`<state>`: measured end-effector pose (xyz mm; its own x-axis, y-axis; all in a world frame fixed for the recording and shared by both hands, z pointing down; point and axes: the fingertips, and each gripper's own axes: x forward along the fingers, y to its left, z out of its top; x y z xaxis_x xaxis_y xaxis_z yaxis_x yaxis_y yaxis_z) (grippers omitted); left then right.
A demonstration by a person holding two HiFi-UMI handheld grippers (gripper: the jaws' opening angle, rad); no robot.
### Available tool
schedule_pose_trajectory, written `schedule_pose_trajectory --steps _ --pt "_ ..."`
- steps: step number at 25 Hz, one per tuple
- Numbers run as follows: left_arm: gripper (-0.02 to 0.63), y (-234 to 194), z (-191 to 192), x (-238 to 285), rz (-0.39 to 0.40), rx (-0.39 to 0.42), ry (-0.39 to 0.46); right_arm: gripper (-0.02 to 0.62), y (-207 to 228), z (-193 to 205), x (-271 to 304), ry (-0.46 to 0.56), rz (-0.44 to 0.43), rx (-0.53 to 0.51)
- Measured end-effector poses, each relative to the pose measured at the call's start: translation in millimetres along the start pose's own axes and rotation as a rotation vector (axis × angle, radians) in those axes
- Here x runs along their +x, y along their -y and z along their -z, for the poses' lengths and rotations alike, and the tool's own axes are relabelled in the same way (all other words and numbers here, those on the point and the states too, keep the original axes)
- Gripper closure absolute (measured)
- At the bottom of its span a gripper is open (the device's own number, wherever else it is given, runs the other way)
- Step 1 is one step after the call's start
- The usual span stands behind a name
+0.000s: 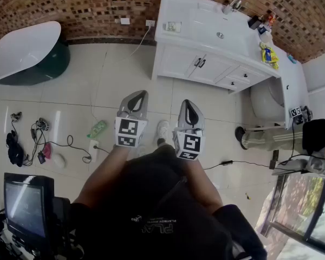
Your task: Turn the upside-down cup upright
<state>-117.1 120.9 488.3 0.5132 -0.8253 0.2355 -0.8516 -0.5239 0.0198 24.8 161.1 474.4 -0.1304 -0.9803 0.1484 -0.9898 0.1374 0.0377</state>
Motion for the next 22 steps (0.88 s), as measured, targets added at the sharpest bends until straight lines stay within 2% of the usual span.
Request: schedule_pose_trajectory --steps 13,17,22 --pt "0.607 2 -13 63 -0.021 0.009 -0.026 0.582 48 -7 57 0.006 -0.018 0.014" --pt "0.607 -3 -18 82 -0.043 0.019 -0.026 0.581 53 -7 82 -0.025 -0.047 0.017" --pt "0.607 -5 -22 112 -0.059 0.045 -0.043 0.581 60 -15 112 -0.01 -0.098 0.016"
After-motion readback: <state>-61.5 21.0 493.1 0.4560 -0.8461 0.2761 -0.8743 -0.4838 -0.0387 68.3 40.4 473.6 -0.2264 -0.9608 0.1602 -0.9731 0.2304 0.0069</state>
